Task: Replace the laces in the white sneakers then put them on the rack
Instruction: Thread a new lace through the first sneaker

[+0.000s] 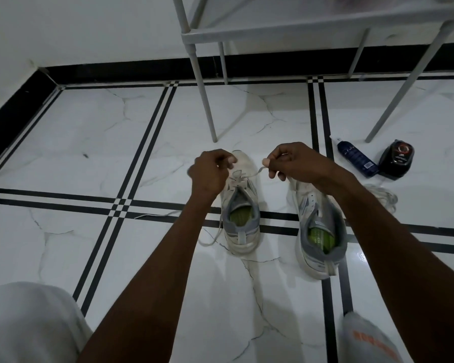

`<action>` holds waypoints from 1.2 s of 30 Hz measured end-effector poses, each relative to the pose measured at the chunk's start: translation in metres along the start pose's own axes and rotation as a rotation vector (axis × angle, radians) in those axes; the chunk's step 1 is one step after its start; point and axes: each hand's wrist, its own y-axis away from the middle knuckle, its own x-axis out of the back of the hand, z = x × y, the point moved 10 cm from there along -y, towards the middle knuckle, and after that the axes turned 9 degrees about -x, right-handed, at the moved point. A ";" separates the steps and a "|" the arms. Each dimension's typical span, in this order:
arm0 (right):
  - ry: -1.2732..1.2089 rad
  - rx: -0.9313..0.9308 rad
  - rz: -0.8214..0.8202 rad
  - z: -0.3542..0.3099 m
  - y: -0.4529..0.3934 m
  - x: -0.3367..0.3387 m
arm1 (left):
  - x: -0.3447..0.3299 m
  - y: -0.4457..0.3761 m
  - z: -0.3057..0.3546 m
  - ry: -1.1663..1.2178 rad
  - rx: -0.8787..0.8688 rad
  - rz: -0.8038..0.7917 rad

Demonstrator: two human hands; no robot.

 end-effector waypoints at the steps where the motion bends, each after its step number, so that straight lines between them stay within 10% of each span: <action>1: -0.001 -0.003 0.002 0.002 0.000 0.001 | 0.011 0.001 -0.006 -0.028 0.014 0.072; 7: -0.043 -0.006 -0.023 0.004 -0.004 -0.002 | -0.038 0.012 0.051 0.312 -0.188 -0.360; 13: -0.057 -0.003 0.007 0.009 -0.002 0.007 | 0.029 0.003 -0.029 -0.083 0.207 0.173; 19: -0.079 -0.010 0.040 0.006 -0.010 0.002 | -0.042 0.006 0.053 0.250 -0.252 -0.362; 24: -0.087 0.024 -0.010 0.003 -0.004 -0.003 | 0.008 -0.005 0.002 -0.036 -0.033 0.028; 36: -0.267 0.024 -0.141 -0.012 -0.011 -0.047 | 0.012 0.030 -0.008 0.039 -0.022 0.168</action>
